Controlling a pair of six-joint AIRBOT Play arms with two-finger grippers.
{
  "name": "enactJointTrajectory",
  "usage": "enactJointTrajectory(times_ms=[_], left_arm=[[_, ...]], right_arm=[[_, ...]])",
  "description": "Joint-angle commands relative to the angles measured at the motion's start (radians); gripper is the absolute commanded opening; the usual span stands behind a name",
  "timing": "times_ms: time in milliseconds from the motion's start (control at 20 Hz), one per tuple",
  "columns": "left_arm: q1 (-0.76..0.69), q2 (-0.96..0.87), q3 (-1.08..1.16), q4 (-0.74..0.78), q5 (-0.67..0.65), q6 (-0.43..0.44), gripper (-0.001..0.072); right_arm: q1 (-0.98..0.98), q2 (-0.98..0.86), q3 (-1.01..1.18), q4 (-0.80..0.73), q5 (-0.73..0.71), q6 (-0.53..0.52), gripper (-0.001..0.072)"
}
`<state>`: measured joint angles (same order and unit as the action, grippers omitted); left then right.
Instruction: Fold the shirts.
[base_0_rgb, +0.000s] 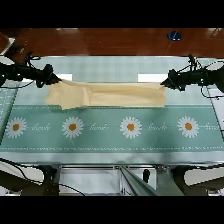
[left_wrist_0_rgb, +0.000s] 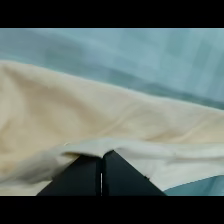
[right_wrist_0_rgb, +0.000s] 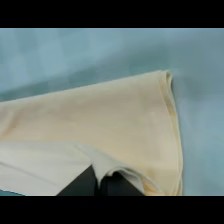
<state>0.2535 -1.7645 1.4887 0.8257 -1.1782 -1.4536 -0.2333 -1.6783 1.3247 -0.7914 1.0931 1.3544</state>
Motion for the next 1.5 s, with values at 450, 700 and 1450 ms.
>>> enactJointTrajectory(times_ms=[450,700,1450], left_arm=[[-0.051,-0.119,0.099,-0.027,0.029,0.031,0.0311],[0.043,-0.054,0.129,0.384,-0.311,-0.031,0.0507],[-0.091,0.604,-0.715,-0.047,0.328,0.205,0.0507]], right_arm=[[0.0,-0.1,0.04,0.071,-0.106,0.0,0.041],[-0.121,-0.044,0.079,-0.029,0.097,0.014,0.0412],[0.01,-0.041,-0.175,0.061,-0.065,0.021,0.0413]])
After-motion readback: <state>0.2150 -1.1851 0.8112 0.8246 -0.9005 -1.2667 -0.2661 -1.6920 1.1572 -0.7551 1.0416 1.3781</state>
